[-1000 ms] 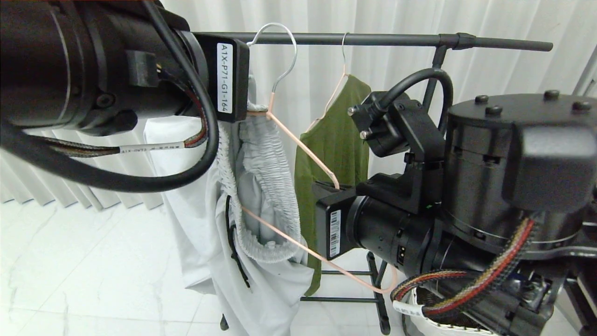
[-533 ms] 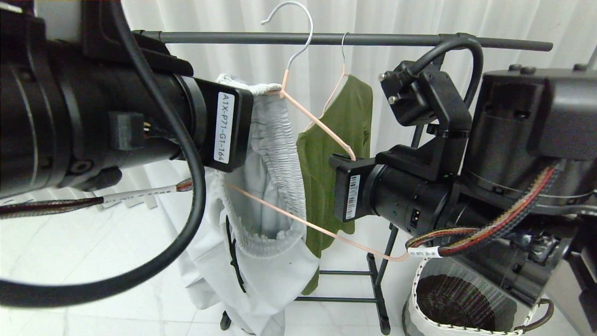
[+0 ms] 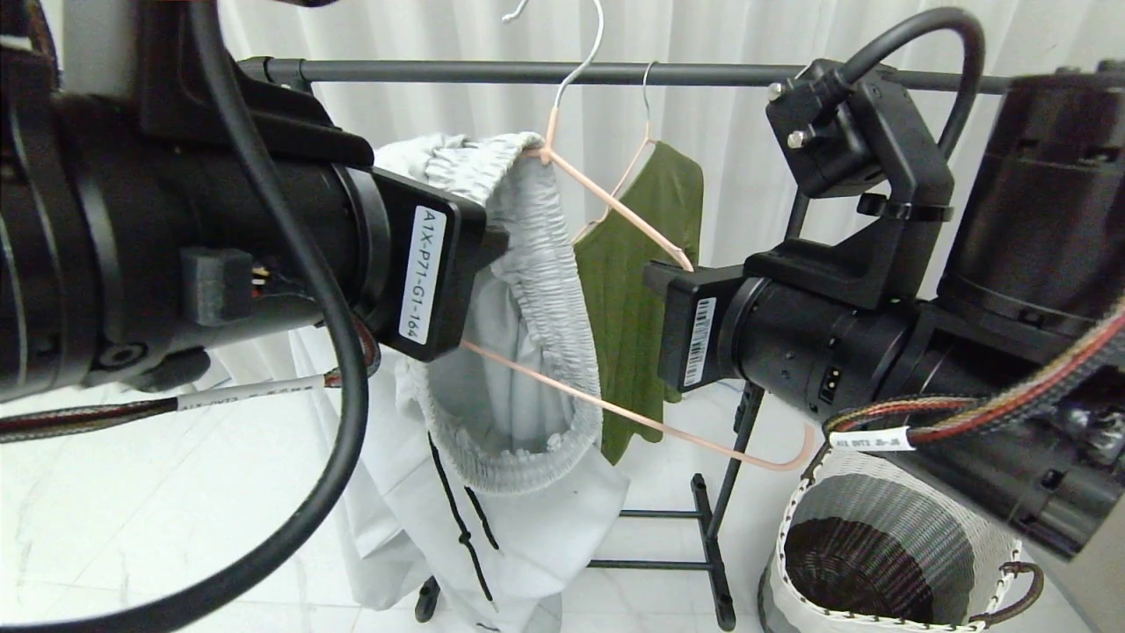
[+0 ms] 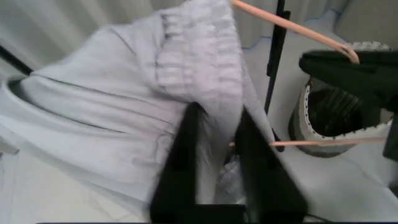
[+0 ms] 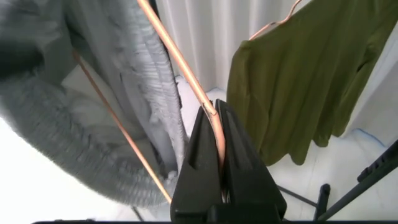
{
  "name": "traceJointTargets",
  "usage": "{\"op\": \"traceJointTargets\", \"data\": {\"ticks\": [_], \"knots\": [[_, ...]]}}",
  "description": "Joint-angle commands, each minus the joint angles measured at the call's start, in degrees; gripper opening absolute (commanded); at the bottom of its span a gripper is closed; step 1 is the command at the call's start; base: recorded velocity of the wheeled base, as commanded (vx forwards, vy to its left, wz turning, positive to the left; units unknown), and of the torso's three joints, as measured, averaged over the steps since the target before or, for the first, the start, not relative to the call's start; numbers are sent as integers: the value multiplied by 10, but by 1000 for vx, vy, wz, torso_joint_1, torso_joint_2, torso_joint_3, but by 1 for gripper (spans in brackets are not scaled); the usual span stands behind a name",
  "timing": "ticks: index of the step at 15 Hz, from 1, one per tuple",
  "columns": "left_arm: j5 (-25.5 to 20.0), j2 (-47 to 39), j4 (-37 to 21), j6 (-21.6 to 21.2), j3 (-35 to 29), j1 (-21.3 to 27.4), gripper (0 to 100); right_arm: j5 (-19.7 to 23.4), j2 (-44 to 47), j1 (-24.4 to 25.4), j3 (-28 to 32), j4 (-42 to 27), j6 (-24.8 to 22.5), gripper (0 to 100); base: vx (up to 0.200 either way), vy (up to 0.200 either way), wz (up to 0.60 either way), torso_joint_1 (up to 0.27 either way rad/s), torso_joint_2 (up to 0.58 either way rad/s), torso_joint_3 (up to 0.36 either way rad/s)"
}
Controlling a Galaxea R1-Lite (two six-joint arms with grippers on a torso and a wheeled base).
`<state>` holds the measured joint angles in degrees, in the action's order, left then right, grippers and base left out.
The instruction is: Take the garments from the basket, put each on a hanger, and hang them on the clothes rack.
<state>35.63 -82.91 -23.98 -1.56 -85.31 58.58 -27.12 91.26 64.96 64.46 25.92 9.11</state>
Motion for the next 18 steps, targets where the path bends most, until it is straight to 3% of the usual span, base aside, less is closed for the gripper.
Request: {"op": "traceJointTargets", "data": {"ticks": [1,7,9,10,13,15,18], "knots": [[1,0,0,-2,1,0,100,0,-12,1,0,0,-4,0,0,0,0,0,0,0],[0,49,0,-11,45,-26,100,-6,-28,-18,-50,99,-47,0,0,0,0,0,0,0],[-7,71,0,-65,41,-71,100,-2,-47,-22,-72,98,-59,0,0,0,0,0,0,0],[-48,84,1,-108,37,-104,100,0,-62,-27,-85,98,-66,0,0,0,0,0,0,0],[-233,103,4,-261,20,-240,100,32,-100,-31,-113,92,-88,0,0,0,0,0,0,0],[-296,95,58,-335,33,-285,100,52,-115,-31,-121,73,-106,0,0,0,0,0,0,0],[-329,82,114,-378,70,-284,100,76,-115,-24,-119,68,-130,0,0,0,0,0,0,0]]}}
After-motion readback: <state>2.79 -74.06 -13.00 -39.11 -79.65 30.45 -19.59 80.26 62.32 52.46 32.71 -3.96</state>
